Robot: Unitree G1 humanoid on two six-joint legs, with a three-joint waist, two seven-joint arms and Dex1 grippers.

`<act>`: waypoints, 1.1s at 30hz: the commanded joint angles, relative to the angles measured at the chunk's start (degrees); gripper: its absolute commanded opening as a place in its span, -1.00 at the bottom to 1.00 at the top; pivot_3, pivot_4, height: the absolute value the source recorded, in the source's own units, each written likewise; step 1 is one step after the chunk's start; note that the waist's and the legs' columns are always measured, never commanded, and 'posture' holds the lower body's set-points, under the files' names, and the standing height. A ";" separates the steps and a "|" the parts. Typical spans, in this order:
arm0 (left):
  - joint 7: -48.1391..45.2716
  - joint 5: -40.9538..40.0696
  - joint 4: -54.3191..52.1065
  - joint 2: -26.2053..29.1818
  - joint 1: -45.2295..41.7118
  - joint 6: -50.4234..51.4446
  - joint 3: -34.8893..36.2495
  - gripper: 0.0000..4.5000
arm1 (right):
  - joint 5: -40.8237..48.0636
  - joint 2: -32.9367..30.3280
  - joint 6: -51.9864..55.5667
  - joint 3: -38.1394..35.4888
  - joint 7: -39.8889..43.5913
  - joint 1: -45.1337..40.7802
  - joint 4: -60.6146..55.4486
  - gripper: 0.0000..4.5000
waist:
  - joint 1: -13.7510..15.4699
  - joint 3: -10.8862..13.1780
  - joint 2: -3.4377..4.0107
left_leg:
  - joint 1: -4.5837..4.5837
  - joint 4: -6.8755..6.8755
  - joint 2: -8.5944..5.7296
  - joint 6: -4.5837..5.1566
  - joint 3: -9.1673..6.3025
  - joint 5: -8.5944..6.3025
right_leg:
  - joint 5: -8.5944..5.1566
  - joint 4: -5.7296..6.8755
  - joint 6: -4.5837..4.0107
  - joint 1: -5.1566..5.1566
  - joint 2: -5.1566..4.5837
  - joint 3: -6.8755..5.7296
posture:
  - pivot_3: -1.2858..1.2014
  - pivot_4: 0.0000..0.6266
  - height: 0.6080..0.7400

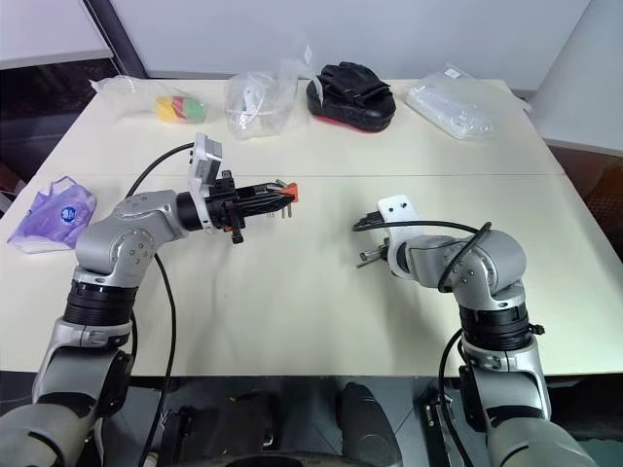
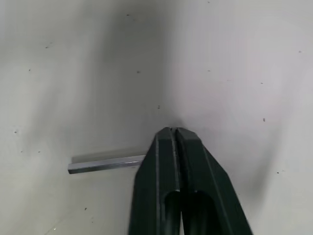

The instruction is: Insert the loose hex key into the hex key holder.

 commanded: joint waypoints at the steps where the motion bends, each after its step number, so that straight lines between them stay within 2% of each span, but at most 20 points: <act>1: 0.18 -0.63 -1.39 -0.19 -0.71 -0.79 1.03 -0.91 | 0.17 0.88 0.36 -0.10 0.13 -1.91 -2.28 -0.97 | 0.00 0.00 0.00 | -0.01 0.00 0.00 0.00 0.00 0.00 | 0.00 -0.01 0.00 0.00 0.00 0.00 | 0.03 -0.52 1.00; 3: 0.00 -0.51 -1.09 -0.26 -0.93 -0.95 0.91 -0.91 | -2.24 1.29 -0.27 -0.11 2.11 -2.88 -4.19 -0.97 | 0.00 0.00 0.01 | -0.03 0.00 0.00 0.00 0.00 0.00 | 0.00 -0.03 0.00 -0.02 0.00 0.00 | 0.03 -0.52 1.00; 6: -0.23 -0.31 -0.73 -0.45 -1.23 -1.11 0.67 -0.91 | -5.99 -2.46 -4.11 2.71 5.43 -3.16 -5.94 -0.97 | 0.04 0.01 0.01 | -0.13 -0.01 0.00 0.00 0.00 0.00 | 0.00 -0.06 0.00 -0.11 0.00 0.00 | 0.03 -0.52 1.00; 8: -0.43 -0.06 -0.44 -0.59 -1.44 -1.34 0.35 -0.91 | -6.80 -4.46 -3.05 3.15 8.01 -3.81 -5.75 -0.97 | 0.18 0.01 0.01 | -0.23 -0.01 0.00 0.00 -0.04 0.00 | 0.00 -0.22 0.01 -0.10 -0.01 -0.04 | 0.03 -0.52 1.00; 12: -0.86 -0.11 -0.14 -0.72 -1.66 -1.29 0.01 -0.91 | -5.75 -4.70 -0.30 -0.10 12.92 -4.86 -6.38 -0.97 | 0.12 0.01 0.01 | -0.40 0.00 0.01 0.00 -0.05 0.00 | 0.02 -0.46 0.02 -0.11 -0.03 -0.06 | 0.03 -0.52 1.00; 15: -1.01 -0.09 0.19 -0.80 -1.88 -1.33 -0.09 -0.91 | -2.96 -3.51 0.36 -4.26 11.84 -4.42 -4.34 -0.97 | 0.14 0.01 0.01 | -0.60 0.00 0.02 0.02 -0.07 -0.01 | 0.02 -0.47 0.02 -0.29 -0.04 -0.07 | 0.03 -0.52 1.00; 16: -1.08 -0.08 0.37 -0.84 -2.00 -1.36 -0.14 -0.91 | 0.12 -2.62 0.36 -6.75 10.21 -4.11 -2.68 -0.97 | 0.14 0.01 0.01 | -0.65 0.00 0.03 0.02 -0.08 -0.01 | 0.02 -0.47 0.02 -0.34 -0.05 -0.09 | 0.03 -0.52 1.00; 19: -1.42 0.05 0.91 -0.96 -2.26 -1.50 -0.38 -0.91 | 10.96 0.39 0.36 -12.98 3.07 -4.58 0.96 -0.57 | 0.12 0.00 0.01 | -0.66 0.00 0.04 0.02 -0.08 -0.01 | 0.03 -0.47 0.02 -0.34 -0.07 -0.10 | 0.03 -0.52 1.00; 24: -1.88 0.39 1.71 -1.28 -2.66 -1.77 -0.52 -0.91 | 27.02 3.88 0.36 -17.32 -12.66 -6.18 5.37 0.57 | 0.04 0.00 0.01 | -0.68 0.01 0.05 0.02 -0.07 -0.01 | 0.03 -0.45 0.02 -0.36 -0.08 -0.09 | 0.03 -0.52 1.00; 25: -1.95 0.45 1.82 -1.33 -2.72 -1.81 -0.53 -0.91 | 30.66 5.24 0.36 -18.73 -17.05 -6.45 6.93 0.57 | 0.04 0.00 0.01 | -0.68 0.01 0.06 0.02 -0.08 -0.01 | 0.03 -0.45 0.02 -0.35 -0.07 -0.10 | 0.03 -0.52 1.00; 27: -2.10 0.55 1.96 -1.43 -2.79 -1.84 -0.55 -0.91 | 52.92 2.18 -12.20 -13.18 -35.29 -4.14 9.72 0.57 | 0.02 0.01 0.01 | -0.69 0.01 0.06 0.03 -0.08 -0.01 | 0.03 -0.44 0.02 -0.36 -0.07 -0.10 | 0.03 -0.52 1.00; 28: -2.17 0.60 2.04 -1.45 -2.82 -1.85 -0.56 -0.91 | 61.03 1.26 -17.73 -10.75 -42.32 -3.42 10.33 0.57 | 0.05 0.00 0.01 | -0.71 0.01 0.07 0.03 -0.07 0.00 | 0.03 -0.44 0.01 -0.38 -0.09 -0.10 | 0.03 -0.52 1.00; 29: -2.23 0.66 2.11 -1.45 -2.85 -1.88 -0.58 -0.91 | 65.50 0.96 -21.12 -9.16 -46.42 -3.17 10.50 0.57 | 0.05 0.01 0.01 | -0.74 0.02 0.11 0.03 -0.10 -0.01 | 0.03 -0.45 0.02 -0.38 -0.13 -0.11 | 0.03 -0.52 1.00; 31: -2.34 0.73 2.25 -1.41 -2.93 -1.96 -0.66 -0.91 | 67.07 1.95 -22.85 -8.18 -47.98 -3.34 10.01 0.57 | -0.05 0.01 0.01 | -0.82 0.04 0.06 0.04 -0.08 -0.01 | 0.03 -0.50 0.02 -0.42 -0.15 -0.12 | 0.03 -0.52 1.00; 33: -2.42 0.78 2.41 -1.40 -3.07 -2.05 -0.71 -0.91 | 67.07 0.69 -22.00 -6.97 -45.59 -3.13 9.32 0.57 | -0.12 0.01 0.01 | -0.84 0.05 0.04 0.05 -0.06 -0.01 | 0.03 -0.54 0.03 -0.44 -0.12 -0.11 | 0.03 -0.52 1.00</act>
